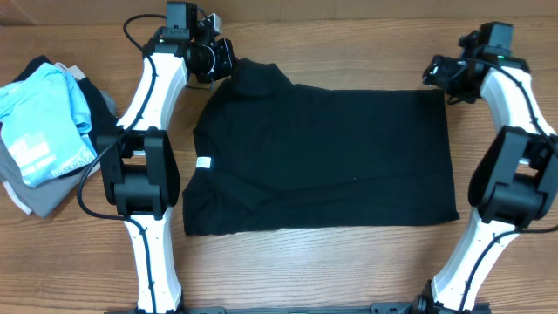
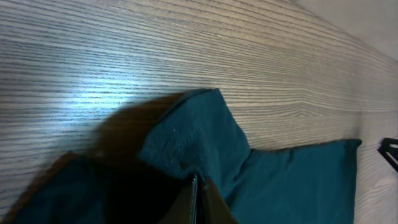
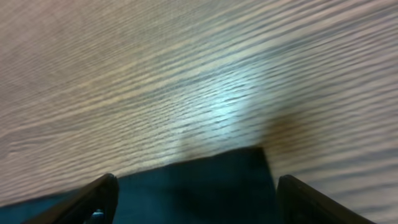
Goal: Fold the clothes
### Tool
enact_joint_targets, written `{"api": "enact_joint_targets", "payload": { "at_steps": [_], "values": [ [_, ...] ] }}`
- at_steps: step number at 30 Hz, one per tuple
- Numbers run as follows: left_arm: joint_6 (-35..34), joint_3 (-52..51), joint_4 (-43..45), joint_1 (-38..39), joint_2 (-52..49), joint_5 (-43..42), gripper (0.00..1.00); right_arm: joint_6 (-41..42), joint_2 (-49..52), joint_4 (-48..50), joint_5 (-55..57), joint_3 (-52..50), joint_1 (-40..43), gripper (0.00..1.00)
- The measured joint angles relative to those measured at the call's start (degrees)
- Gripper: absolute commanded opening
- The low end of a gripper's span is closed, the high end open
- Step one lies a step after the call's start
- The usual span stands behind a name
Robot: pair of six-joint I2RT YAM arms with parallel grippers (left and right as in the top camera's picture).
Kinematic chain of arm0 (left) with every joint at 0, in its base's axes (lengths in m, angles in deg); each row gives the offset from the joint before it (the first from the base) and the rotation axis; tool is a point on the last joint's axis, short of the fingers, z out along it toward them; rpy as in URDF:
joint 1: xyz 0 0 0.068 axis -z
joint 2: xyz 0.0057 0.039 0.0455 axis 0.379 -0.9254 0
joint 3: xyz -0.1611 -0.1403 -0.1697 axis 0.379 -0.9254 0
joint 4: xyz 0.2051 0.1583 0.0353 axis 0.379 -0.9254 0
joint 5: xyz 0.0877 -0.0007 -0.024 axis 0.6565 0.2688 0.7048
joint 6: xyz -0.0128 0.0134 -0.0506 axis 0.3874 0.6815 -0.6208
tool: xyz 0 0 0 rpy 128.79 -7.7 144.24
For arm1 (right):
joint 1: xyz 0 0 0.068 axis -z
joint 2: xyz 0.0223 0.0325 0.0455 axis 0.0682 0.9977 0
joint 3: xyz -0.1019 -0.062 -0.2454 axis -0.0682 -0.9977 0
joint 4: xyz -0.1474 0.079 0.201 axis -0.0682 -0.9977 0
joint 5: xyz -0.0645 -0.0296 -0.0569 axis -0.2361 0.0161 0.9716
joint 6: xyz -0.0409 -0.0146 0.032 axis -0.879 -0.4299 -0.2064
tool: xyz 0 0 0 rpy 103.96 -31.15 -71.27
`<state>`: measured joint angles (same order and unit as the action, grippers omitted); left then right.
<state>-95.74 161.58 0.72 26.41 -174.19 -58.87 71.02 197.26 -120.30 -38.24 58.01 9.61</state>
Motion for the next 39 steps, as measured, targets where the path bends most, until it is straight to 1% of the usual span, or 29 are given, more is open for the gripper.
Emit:
{"api": "enact_joint_targets", "payload": {
  "at_steps": [7,15,17,19,20,23,24,26,28,31,32,33,39],
  "values": [
    [1.1,0.0,-0.5,0.0,0.0,1.7,0.04,4.5,3.8,1.2,5.0,0.0,-0.3,0.82],
    [1.1,0.0,-0.5,0.0,0.0,2.8,0.04,5.6,3.8,2.4,6.0,0.0,-0.2,0.82],
    [1.1,0.0,-0.5,0.0,0.0,2.8,0.04,5.7,3.8,2.9,6.2,0.0,-0.2,0.8],
    [1.1,0.0,-0.5,0.0,0.0,2.8,0.04,5.7,3.8,3.3,6.3,0.0,-0.2,0.75],
    [1.1,0.0,-0.5,0.0,0.0,2.8,0.04,5.9,3.8,3.4,6.3,0.0,-0.2,0.59],
    [1.1,0.0,-0.5,0.0,0.0,2.8,0.04,6.1,4.6,3.0,6.3,0.0,-0.2,0.46],
    [1.1,0.0,-0.5,0.0,0.0,2.8,0.04,5.9,4.8,2.9,6.6,0.0,-0.2,0.4],
    [1.1,0.0,-0.5,0.0,0.0,3.0,0.04,6.0,4.8,2.3,6.6,0.1,-0.2,0.32],
    [1.1,0.0,-0.5,0.0,0.0,3.0,0.04,6.1,4.8,1.9,6.6,0.1,-0.2,0.22],
    [1.1,0.0,-0.5,0.0,0.0,3.0,0.04,6.1,4.9,1.7,6.8,0.1,-0.2,0.13],
    [1.1,0.0,-0.5,0.0,0.0,3.0,0.04,6.1,4.9,1.6,6.7,0.1,-0.2,0.06],
    [1.1,0.0,-0.7,0.0,0.0,3.0,0.04,5.7,4.9,1.5,6.7,0.1,-0.2,0.04],
    [1.1,0.0,-1.6,0.0,0.0,3.0,0.04,8.0,4.9,-0.9,7.7,0.8,-0.2,0.04]
  ]
}}
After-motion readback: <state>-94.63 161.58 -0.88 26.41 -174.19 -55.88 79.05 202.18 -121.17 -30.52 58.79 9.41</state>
